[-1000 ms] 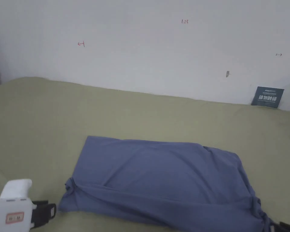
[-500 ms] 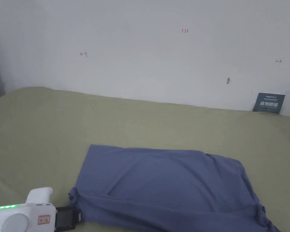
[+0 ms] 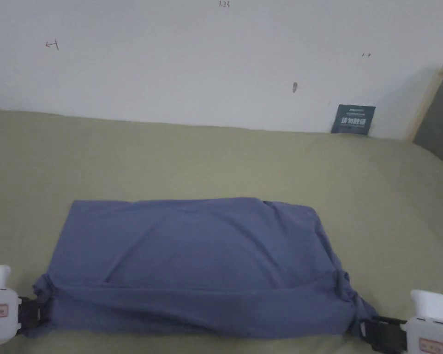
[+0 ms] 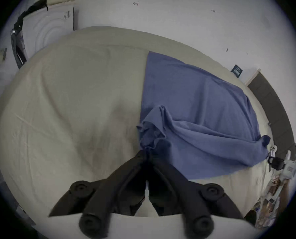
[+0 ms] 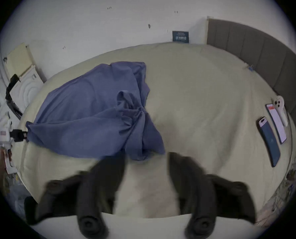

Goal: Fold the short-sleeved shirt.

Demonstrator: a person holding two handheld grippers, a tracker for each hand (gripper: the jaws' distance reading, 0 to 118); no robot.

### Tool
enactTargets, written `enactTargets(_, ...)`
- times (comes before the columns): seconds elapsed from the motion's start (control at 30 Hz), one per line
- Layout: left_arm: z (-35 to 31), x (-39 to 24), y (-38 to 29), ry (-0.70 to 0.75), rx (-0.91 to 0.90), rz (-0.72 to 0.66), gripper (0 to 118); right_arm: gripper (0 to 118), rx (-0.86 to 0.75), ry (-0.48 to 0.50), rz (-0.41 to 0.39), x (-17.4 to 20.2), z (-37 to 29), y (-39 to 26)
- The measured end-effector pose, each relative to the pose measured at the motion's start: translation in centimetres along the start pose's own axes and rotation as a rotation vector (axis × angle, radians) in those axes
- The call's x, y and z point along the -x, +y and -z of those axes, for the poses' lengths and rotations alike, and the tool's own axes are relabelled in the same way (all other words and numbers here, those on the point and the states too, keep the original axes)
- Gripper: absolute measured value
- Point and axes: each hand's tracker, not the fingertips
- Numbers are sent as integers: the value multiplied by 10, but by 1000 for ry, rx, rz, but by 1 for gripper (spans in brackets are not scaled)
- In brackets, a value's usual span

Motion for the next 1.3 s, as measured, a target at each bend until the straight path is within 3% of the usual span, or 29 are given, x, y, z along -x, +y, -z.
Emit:
enactTargets(0.03,0,0,-1,8,-8,6,1,68,5,25,15,-2,6,1)
enactTargets(0.07,1,0,-1,17,-12,13,1,91,5,45,31,-4,12,3)
enactTargets(0.1,1,0,-2,27,-15,25,1,95,0,50,42,-4,15,5)
enactTargets(0.3,1,-1,-6,9,-14,-3,1,93,21,65,40,-3,47,21)
enactTargets(0.33,2,0,-5,5,-15,-7,1,91,30,72,45,-4,50,23)
enactTargets(0.4,3,1,-4,-13,-17,-14,1,62,81,97,55,-2,56,27)
enactTargets(0.47,0,-3,-4,-22,-20,-15,1,36,93,13,-14,3,53,29)
enactTargets(0.5,-3,-4,-3,-27,-23,-10,1,23,85,64,-29,6,49,31)
enactTargets(0.53,-6,-5,-3,-30,-27,-5,1,21,76,129,-31,8,45,31)
enactTargets(0.6,-13,-6,-1,-41,-44,10,1,21,70,49,-91,16,36,33)
enactTargets(0.63,-16,-6,0,-45,-46,14,1,21,76,58,-104,20,30,34)
enactTargets(0.9,-39,11,5,-96,-92,-26,1,20,33,143,-13,10,-3,37)
enactTargets(1.3,-63,24,-25,-123,-99,-21,1,20,43,148,19,8,-40,10)
